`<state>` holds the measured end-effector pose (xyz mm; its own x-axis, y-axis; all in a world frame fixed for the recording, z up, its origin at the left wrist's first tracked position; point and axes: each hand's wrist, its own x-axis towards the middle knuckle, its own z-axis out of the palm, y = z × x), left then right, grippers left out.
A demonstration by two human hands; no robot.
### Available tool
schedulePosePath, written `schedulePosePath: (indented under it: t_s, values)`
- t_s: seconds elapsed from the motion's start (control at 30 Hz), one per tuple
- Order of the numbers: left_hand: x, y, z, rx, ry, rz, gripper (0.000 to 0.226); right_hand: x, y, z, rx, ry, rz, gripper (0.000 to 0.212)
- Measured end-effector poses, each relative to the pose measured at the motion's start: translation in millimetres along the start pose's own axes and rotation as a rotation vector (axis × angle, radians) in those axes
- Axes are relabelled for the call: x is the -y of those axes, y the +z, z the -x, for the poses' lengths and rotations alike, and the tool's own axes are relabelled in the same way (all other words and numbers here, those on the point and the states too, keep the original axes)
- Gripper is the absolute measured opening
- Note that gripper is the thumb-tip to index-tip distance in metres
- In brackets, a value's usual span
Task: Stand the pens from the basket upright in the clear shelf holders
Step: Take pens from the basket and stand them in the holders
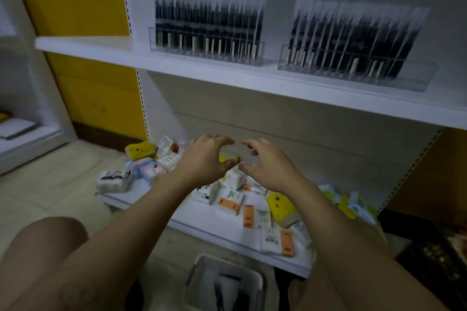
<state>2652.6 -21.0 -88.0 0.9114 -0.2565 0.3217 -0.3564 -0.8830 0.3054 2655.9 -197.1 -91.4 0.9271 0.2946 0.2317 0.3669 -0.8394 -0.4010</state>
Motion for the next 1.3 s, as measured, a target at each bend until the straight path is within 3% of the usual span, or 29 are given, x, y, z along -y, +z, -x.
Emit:
schedulePosePath:
  t_s: [0.53,0.6,0.7,0.87,1.03,1.2,1.3]
  values:
    - [87,192,47,0.504,-0.385,0.270,0.050,-73,195,9,0.621,0.280,-0.055,0.053]
    - [94,216,58,0.589,-0.456,0.305,0.050,-82,219,16,0.687,0.328,-0.087,0.044]
    - [104,251,70,0.715,-0.556,0.336,0.053,-97,254,24,0.825,0.387,-0.095,0.008]
    - [119,302,87,0.810,-0.662,0.385,0.049,-125,303,41,1.006,0.478,-0.128,0.015]
    - [130,349,108,0.901,-0.797,0.464,0.019,-149,350,61,1.087,0.625,-0.157,0.020]
    - [135,383,117,0.986,-0.862,0.520,0.038,-157,373,61,1.111,0.720,-0.198,0.039]
    - [135,396,123,1.028,-0.908,0.550,0.037,-163,395,61,1.143,0.809,-0.254,0.036]
